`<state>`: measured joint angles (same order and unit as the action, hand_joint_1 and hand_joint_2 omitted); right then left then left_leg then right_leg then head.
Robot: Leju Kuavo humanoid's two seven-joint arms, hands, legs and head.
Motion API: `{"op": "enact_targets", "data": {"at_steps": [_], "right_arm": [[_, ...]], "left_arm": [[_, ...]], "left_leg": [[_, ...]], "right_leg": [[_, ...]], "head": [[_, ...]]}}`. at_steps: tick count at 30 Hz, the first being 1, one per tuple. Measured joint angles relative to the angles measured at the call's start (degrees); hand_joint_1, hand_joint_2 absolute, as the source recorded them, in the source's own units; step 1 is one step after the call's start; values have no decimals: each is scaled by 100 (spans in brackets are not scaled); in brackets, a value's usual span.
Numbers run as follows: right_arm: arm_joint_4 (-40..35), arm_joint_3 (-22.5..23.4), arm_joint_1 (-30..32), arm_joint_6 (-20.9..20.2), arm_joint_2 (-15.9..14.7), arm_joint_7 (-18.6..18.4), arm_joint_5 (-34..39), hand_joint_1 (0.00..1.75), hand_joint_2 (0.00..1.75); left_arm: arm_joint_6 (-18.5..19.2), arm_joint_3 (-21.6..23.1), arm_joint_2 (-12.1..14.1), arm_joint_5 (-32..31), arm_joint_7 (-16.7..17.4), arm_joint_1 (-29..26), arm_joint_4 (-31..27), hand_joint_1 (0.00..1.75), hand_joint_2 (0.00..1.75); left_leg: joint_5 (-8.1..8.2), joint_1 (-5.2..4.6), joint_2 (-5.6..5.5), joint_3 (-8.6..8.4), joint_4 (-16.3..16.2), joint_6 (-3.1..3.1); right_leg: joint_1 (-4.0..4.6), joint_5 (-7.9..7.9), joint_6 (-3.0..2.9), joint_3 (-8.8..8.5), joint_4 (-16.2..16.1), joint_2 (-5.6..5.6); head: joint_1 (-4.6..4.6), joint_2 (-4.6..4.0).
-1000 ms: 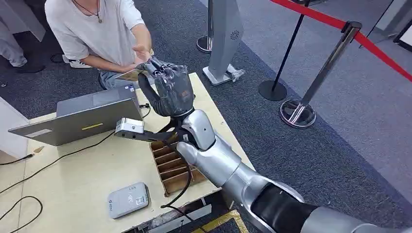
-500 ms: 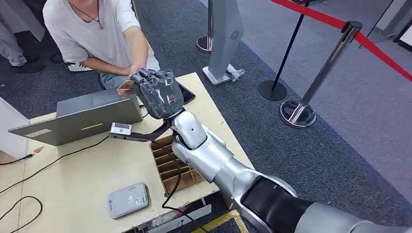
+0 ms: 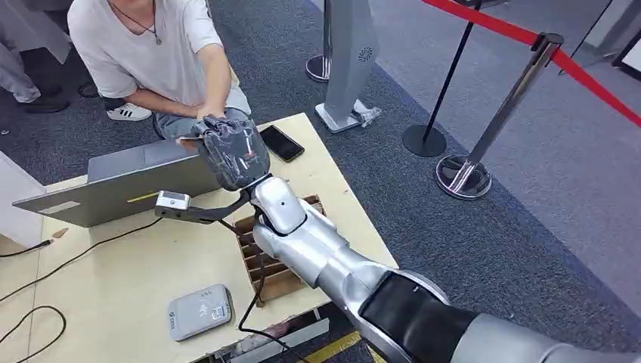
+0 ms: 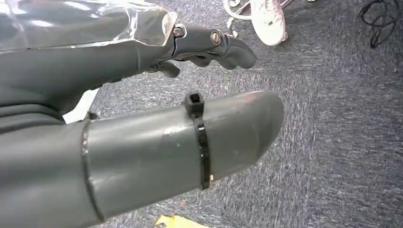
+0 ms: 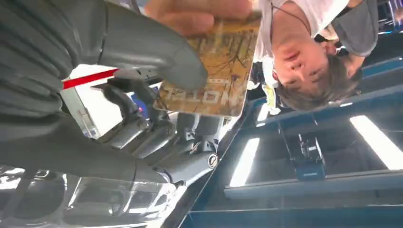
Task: Pass the card to the sensor for recognition and then transmit it.
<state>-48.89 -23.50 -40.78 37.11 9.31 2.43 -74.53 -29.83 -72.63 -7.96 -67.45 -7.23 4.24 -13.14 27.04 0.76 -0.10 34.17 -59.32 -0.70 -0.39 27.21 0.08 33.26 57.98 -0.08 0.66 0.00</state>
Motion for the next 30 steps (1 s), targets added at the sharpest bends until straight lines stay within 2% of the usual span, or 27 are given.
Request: {"op": "enact_targets", "data": {"at_steps": [10,11,22,27,30], "right_arm": [[146,-9,-26,-48,61,-50,52,0,175],[149,-9,-25,-48,61,-50,52,0,0],[142,-59,-9,-35,61,44,195,0,0],[-261,-72,234,-457,46,448,947,0,0],[-696,-85,484,-535,-31,588,1185,0,0]], "left_arm": [[-2,0,0,24,11,-3,0,0,0],[-2,0,0,24,13,-4,0,0,0],[-26,0,0,70,13,-4,0,0,0],[-35,-7,0,114,11,-6,0,0,0],[-35,-11,-2,129,11,-13,0,0,0]], "left_leg": [[-1,0,0,0,0,0],[-1,0,0,0,0,0],[0,0,0,0,0,0],[0,0,0,-1,0,0],[0,0,0,0,0,0]], "right_leg": [[0,0,0,0,0,-1],[0,0,0,0,0,-1],[0,0,0,1,0,0],[0,0,0,2,-1,0],[0,1,0,2,-1,0]], "head": [[0,0],[0,0],[0,0],[0,0],[2,0]]}}
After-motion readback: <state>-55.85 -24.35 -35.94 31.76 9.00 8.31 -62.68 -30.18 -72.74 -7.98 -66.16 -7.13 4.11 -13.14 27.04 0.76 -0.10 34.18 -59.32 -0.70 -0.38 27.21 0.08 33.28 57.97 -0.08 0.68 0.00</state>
